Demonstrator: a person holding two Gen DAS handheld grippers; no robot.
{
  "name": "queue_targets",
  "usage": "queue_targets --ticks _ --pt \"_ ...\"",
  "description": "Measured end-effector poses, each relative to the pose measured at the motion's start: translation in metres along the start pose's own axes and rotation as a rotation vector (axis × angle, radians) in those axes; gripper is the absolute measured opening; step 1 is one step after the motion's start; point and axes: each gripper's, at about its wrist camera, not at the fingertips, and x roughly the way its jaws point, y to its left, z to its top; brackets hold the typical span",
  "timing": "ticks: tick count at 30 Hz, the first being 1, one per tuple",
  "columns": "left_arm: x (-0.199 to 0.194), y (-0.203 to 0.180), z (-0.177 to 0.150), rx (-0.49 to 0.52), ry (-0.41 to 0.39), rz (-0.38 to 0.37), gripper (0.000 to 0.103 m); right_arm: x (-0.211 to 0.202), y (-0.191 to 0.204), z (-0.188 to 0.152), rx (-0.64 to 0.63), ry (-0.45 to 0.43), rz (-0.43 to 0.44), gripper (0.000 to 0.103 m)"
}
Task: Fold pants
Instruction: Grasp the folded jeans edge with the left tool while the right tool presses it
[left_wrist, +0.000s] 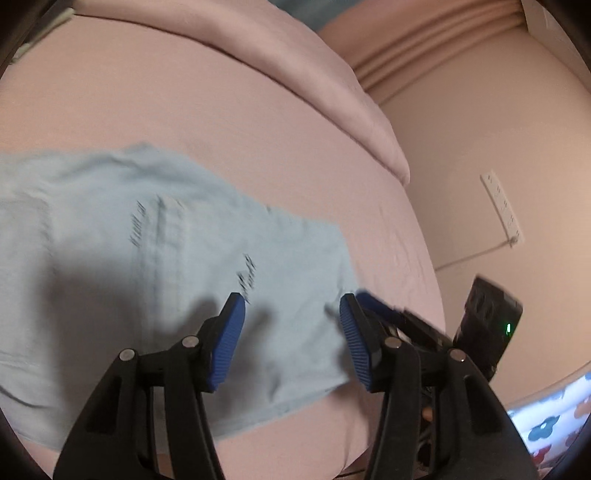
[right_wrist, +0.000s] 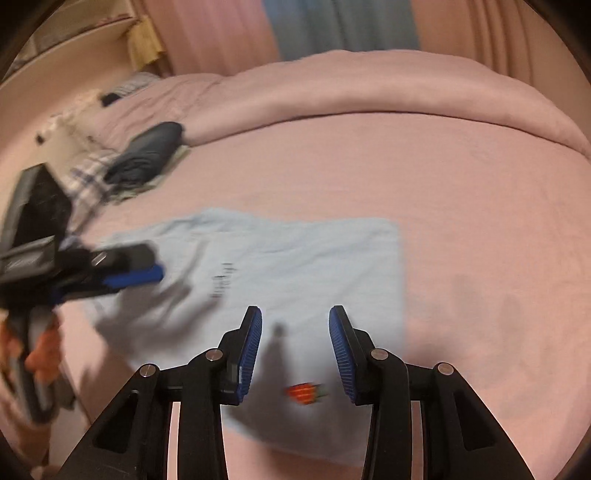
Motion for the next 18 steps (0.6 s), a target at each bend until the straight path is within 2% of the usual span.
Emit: queue_targets --ticks 2,3,4,5,6,9,13,16,18 --pt "0.012 0.003 -0.012 0.024 0.023 0.081 0.049 0.010 -0.008 -0.006 -0.006 0.030 -0.055 0.041" --pt "0.016 0.008 -0.019 0.043 0.033 0.162 0.048 0.014 -0.011 -0.012 -0.007 0.054 -0.076 0.041" --pt "0.021 0.012 -0.021 0.061 0.040 0.226 0.032 0.020 -0.015 -0.016 -0.012 0.079 -0.099 0.041" --pt "0.021 0.014 -0.026 0.087 0.029 0.260 0.025 0.025 -0.019 -0.020 -0.019 0.093 -0.111 0.039" --pt "0.015 0.016 -0.031 0.114 0.013 0.275 0.022 0.023 -0.020 -0.021 -0.023 0.076 -0.105 0.039" --pt "0.004 0.013 -0.039 0.153 0.012 0.309 0.022 0.016 -0.017 -0.012 -0.009 0.098 -0.124 0.039" --pt "-0.001 0.014 -0.043 0.211 -0.008 0.357 0.023 0.017 0.016 0.003 -0.054 0.061 0.052 0.039" --pt "-0.005 0.019 -0.043 0.230 -0.014 0.365 0.024 0.037 0.046 0.016 -0.129 0.101 0.170 0.039" --pt "-0.007 0.021 -0.044 0.227 -0.018 0.357 0.024 0.056 0.065 0.022 -0.190 0.137 0.201 0.036"
